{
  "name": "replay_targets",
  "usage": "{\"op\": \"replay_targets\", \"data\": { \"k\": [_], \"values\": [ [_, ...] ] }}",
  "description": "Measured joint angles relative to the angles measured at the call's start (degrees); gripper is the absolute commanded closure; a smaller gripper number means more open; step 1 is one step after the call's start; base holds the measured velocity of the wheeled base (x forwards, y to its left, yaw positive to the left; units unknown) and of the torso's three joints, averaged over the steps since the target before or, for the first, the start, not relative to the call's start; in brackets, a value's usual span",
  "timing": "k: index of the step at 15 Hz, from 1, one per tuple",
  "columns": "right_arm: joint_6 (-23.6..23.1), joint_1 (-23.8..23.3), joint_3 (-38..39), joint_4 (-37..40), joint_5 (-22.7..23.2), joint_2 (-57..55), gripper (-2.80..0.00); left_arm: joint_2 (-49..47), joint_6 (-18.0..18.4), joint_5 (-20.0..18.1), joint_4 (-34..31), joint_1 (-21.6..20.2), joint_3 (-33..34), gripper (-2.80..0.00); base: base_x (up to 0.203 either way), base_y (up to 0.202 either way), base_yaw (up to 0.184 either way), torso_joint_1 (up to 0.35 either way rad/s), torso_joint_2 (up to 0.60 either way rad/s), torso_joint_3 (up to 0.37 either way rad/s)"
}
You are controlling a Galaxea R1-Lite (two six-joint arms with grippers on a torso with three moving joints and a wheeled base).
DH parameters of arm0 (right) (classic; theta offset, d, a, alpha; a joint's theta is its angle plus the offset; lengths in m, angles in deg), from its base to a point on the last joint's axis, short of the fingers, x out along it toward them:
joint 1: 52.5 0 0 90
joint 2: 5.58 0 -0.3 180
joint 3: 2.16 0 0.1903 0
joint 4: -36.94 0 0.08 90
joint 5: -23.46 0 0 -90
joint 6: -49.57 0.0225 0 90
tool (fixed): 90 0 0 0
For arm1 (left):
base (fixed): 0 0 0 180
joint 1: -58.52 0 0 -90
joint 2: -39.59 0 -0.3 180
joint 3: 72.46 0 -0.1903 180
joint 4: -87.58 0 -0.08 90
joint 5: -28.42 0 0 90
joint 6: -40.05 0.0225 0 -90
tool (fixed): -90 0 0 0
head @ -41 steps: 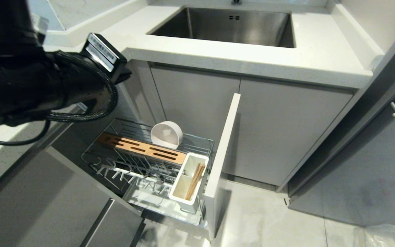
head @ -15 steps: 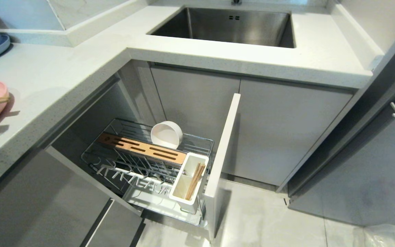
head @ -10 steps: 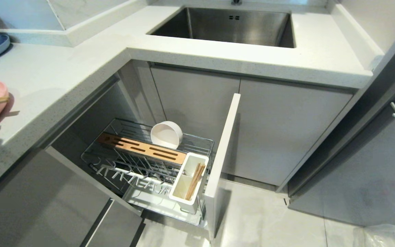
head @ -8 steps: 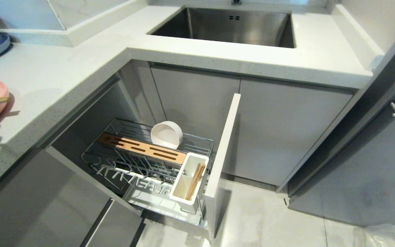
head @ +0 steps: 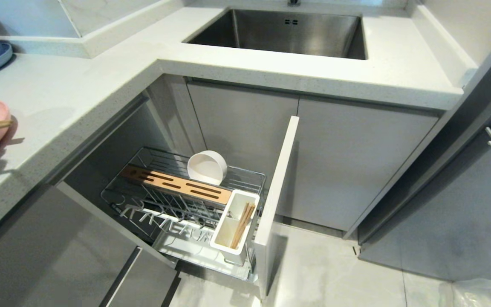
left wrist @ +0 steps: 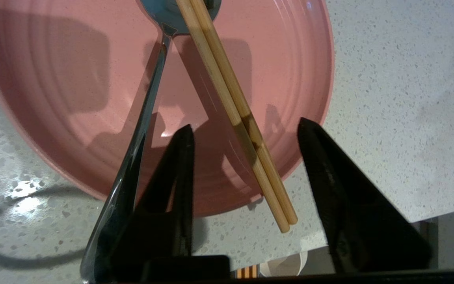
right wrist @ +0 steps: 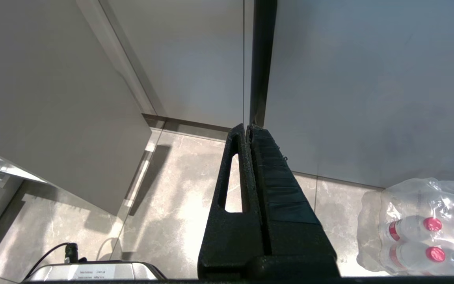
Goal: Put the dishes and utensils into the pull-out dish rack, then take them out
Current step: Pick up the chopsticks and place it in the cupboard
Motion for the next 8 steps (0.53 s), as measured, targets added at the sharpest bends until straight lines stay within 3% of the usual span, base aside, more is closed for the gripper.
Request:
{"op": "replay_targets", "data": {
  "k": [8],
  "values": [
    [0.0, 0.0, 0.0, 0.0, 0.0, 0.0, 0.00, -1.6, -0.8, -0.9, 0.2, 0.0, 0.1, -2.80, 0.000, 0.000, 0.000, 0.000, 0.00, 0.000]
  ]
}}
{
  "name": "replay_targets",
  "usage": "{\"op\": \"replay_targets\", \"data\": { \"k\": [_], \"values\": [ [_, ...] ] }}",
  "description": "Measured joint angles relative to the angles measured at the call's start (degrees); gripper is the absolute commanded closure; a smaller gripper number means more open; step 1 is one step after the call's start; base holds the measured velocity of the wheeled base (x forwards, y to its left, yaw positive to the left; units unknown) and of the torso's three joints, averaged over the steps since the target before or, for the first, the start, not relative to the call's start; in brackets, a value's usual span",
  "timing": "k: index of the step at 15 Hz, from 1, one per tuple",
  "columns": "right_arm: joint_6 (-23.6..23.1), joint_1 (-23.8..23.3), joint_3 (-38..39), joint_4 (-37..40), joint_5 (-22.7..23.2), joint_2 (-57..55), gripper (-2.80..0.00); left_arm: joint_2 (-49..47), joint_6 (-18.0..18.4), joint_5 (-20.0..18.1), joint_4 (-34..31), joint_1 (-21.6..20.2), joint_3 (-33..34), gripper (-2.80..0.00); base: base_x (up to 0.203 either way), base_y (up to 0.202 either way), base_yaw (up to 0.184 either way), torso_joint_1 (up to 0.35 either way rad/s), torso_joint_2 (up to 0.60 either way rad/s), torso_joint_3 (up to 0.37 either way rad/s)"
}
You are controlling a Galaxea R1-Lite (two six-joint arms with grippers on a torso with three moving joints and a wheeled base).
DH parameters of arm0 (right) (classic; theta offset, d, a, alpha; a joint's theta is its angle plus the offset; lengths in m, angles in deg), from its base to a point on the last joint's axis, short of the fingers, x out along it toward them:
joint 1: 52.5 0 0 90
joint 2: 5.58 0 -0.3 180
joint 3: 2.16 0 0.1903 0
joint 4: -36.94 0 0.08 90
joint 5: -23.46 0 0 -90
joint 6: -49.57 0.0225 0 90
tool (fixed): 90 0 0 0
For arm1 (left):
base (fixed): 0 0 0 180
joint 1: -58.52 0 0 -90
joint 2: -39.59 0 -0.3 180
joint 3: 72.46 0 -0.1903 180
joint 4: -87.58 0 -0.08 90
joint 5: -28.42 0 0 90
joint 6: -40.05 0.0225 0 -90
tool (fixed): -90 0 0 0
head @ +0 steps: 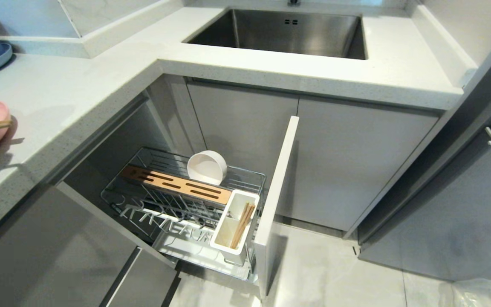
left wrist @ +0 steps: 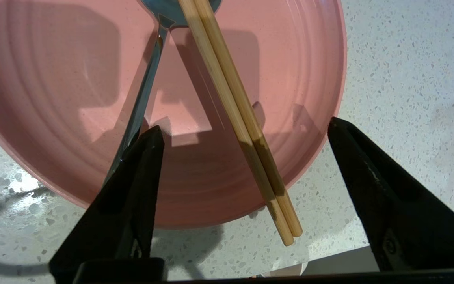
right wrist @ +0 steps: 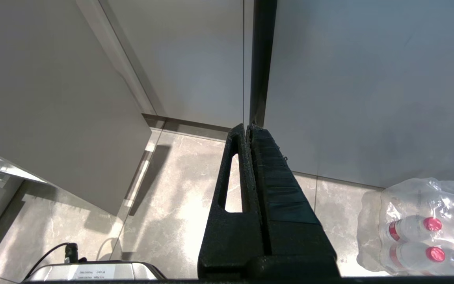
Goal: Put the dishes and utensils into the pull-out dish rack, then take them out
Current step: Pick up the chopsticks and place it in the cupboard
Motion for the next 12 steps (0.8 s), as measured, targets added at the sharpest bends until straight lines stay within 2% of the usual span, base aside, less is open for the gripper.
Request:
{"op": "replay_targets", "data": {
  "k": [3, 12],
  "values": [
    [0.0, 0.0, 0.0, 0.0, 0.0, 0.0, 0.00, -0.3, -0.2, -1.8, 0.0, -0.3, 0.0, -2.80, 0.000, 0.000, 0.000, 0.000, 0.00, 0.000],
    [0.0, 0.0, 0.0, 0.0, 0.0, 0.0, 0.00, -1.3, 0.0, -1.8, -0.5, -1.8, -2.2, -2.80, 0.000, 0.000, 0.000, 0.000, 0.00, 0.000]
  ]
}}
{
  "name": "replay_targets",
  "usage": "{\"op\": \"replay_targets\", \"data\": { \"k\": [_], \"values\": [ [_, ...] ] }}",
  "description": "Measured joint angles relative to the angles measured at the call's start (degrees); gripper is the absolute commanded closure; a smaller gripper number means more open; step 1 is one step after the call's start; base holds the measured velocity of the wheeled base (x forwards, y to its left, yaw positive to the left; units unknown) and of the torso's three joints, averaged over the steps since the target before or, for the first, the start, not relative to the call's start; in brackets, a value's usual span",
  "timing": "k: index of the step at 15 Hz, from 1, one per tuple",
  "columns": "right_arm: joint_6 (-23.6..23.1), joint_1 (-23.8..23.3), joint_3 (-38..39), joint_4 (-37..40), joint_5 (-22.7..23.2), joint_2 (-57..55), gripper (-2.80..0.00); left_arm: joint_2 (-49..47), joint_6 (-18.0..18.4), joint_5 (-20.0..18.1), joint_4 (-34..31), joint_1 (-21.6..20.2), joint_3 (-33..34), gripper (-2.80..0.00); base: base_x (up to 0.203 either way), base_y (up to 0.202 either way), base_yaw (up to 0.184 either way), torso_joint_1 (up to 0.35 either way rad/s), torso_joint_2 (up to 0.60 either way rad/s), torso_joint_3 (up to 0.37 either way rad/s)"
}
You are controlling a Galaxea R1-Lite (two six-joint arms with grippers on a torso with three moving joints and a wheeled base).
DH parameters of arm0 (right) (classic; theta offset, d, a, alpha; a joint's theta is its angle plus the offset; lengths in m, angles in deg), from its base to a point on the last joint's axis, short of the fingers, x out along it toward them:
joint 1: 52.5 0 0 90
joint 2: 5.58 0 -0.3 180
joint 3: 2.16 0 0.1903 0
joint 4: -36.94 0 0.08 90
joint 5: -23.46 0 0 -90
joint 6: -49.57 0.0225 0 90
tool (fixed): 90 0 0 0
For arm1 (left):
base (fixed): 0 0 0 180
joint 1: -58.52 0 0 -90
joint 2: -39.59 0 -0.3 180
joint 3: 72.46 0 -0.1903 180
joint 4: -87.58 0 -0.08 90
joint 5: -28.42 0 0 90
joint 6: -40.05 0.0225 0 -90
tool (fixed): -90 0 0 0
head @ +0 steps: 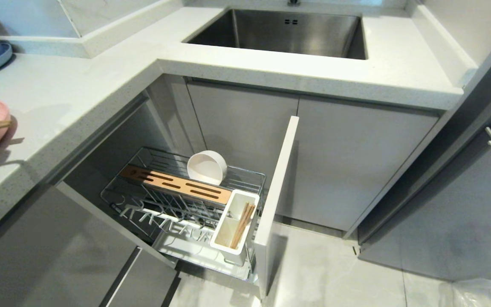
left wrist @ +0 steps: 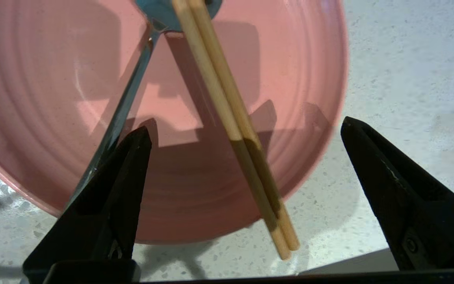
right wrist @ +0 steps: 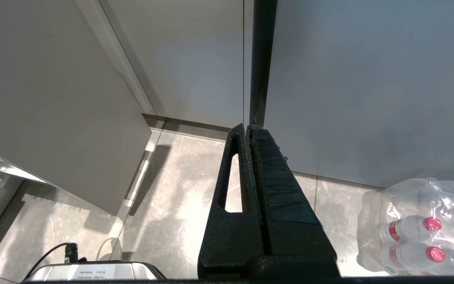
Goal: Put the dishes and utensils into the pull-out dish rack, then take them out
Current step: Pick up the chopsticks and place it in the cupboard
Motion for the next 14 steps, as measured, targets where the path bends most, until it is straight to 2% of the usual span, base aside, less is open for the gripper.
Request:
{"op": "replay_targets", "data": {
  "k": [3, 8, 14],
  "values": [
    [0.0, 0.0, 0.0, 0.0, 0.0, 0.0, 0.00, 0.3, 0.5, 0.0, -0.3, 0.5, -1.6, -2.80, 0.000, 0.000, 0.000, 0.000, 0.00, 0.000],
    [0.0, 0.0, 0.0, 0.0, 0.0, 0.0, 0.00, 0.4, 0.5, -0.1, -4.3, 0.8, -1.8, -2.80, 0.000, 0.000, 0.000, 0.000, 0.00, 0.000],
    [0.0, 0.0, 0.0, 0.0, 0.0, 0.0, 0.00, 0.2, 0.4, -1.9, -3.2, 0.8, -1.8, -2.80, 0.000, 0.000, 0.000, 0.000, 0.00, 0.000]
  ]
}}
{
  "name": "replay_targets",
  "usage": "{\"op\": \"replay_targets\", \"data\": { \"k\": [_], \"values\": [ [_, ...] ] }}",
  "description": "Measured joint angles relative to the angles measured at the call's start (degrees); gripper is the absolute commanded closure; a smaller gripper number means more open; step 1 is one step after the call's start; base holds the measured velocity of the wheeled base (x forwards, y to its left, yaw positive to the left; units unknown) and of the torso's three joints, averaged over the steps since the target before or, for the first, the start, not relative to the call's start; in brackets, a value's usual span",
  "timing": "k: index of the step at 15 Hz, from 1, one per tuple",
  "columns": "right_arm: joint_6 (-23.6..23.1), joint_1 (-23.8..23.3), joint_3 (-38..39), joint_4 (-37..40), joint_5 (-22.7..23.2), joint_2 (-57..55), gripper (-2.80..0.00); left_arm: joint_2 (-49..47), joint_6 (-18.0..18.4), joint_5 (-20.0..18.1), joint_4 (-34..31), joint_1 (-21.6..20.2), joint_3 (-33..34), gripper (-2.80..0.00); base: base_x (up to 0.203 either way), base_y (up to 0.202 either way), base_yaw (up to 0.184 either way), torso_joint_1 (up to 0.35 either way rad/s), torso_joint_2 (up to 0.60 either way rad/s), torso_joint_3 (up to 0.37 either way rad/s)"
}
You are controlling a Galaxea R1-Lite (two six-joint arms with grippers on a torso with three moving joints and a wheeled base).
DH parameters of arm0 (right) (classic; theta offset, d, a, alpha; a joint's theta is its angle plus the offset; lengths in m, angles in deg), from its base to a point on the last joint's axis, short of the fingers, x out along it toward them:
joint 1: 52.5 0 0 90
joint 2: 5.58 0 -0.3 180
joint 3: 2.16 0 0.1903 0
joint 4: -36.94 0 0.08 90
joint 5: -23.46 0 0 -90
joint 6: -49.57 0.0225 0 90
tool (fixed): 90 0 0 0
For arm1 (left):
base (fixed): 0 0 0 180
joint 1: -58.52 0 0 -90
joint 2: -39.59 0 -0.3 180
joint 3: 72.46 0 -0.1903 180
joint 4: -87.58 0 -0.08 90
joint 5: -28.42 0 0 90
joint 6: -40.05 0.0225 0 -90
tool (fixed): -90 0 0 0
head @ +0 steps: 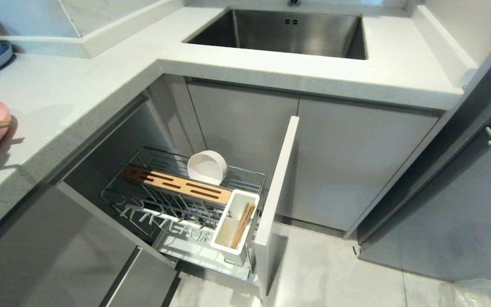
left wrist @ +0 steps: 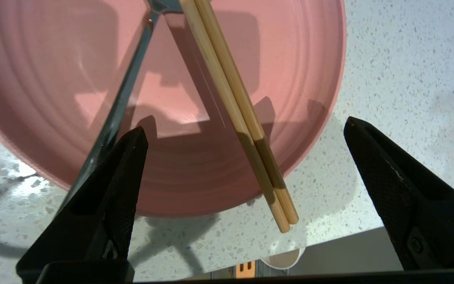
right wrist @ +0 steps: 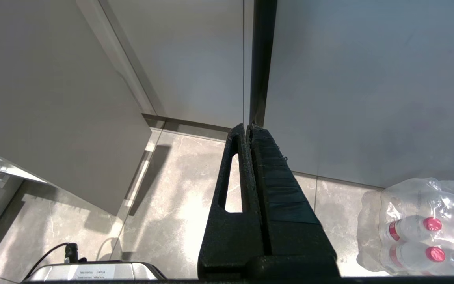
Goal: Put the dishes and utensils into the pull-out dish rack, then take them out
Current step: Pick up the chopsticks and place it in the cupboard
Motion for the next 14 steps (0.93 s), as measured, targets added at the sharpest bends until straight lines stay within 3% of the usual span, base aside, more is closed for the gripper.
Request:
{"op": "replay_targets", "data": {
  "k": [14],
  "values": [
    [0.0, 0.0, 0.0, 0.0, 0.0, 0.0, 0.00, -2.2, -0.1, -0.5, 2.2, -1.7, 0.6, -2.80, 0.000, 0.000, 0.000, 0.000, 0.00, 0.000]
  ]
}}
